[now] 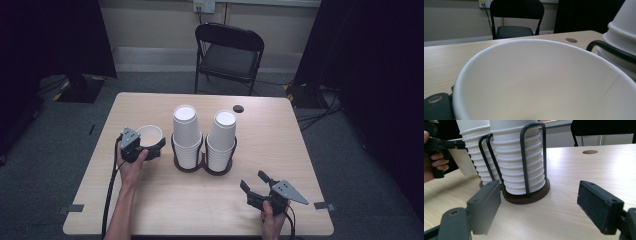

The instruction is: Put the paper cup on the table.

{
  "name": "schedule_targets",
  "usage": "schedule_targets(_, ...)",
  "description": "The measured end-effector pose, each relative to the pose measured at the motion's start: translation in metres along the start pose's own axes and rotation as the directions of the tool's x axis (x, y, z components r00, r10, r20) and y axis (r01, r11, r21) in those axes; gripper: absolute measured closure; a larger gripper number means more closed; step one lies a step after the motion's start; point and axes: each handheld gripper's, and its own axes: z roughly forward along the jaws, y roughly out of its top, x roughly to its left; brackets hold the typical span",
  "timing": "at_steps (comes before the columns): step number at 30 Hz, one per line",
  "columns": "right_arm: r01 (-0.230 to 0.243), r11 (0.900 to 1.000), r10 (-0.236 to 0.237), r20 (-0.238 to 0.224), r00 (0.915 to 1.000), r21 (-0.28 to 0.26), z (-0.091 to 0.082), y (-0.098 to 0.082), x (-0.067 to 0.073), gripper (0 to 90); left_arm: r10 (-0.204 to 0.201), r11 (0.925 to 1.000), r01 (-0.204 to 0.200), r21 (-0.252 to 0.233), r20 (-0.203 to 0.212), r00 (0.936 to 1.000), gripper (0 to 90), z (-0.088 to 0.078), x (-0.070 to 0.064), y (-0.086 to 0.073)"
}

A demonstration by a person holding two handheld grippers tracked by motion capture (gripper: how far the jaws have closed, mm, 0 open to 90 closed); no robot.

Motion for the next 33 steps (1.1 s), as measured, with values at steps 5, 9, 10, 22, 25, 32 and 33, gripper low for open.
schedule_targets(5,0.001,1.000,-0.001,-0.009,1.0000,0.003,0.000,0.000,0.000,18.5,0.006,1.0000,-0.006,-0.006,-0.001,1.0000,7.6,0.014,-0.002,-0.002)
schedule_targets(9,-0.005,1.000,0.005,-0.013,0.9999,-0.005,-0.001,0.000,-0.001,18.5,0.014,0.9997,-0.014,0.020,-0.002,0.9999,7.6,0.020,-0.002,-0.007)
schedule_targets(10,-0.005,1.000,0.005,-0.012,0.9999,-0.005,-0.001,0.000,-0.001,18.5,0.013,0.9995,-0.013,0.030,-0.005,0.9999,7.6,0.020,-0.002,-0.008)
schedule_targets(22,-0.006,1.000,0.006,-0.014,0.9999,-0.004,-0.001,0.000,-0.001,18.3,0.009,0.9896,-0.006,0.143,-0.024,0.9997,12.1,0.021,-0.001,-0.019)
schedule_targets(25,-0.016,1.000,0.016,-0.014,0.9998,-0.005,-0.001,0.000,-0.002,18.0,-0.011,0.9848,0.016,0.173,-0.035,0.9993,13.5,0.022,-0.001,-0.022)
schedule_targets(32,-0.019,1.000,0.019,-0.013,0.9997,-0.003,-0.001,0.000,-0.002,17.0,0.021,0.9745,-0.011,0.224,-0.042,0.9989,15.3,0.023,-0.002,-0.029)
schedule_targets(33,-0.020,1.000,0.020,-0.012,0.9997,-0.003,-0.001,0.000,-0.002,17.1,0.019,0.9709,-0.006,0.240,-0.054,0.9983,15.4,0.024,-0.003,-0.030)
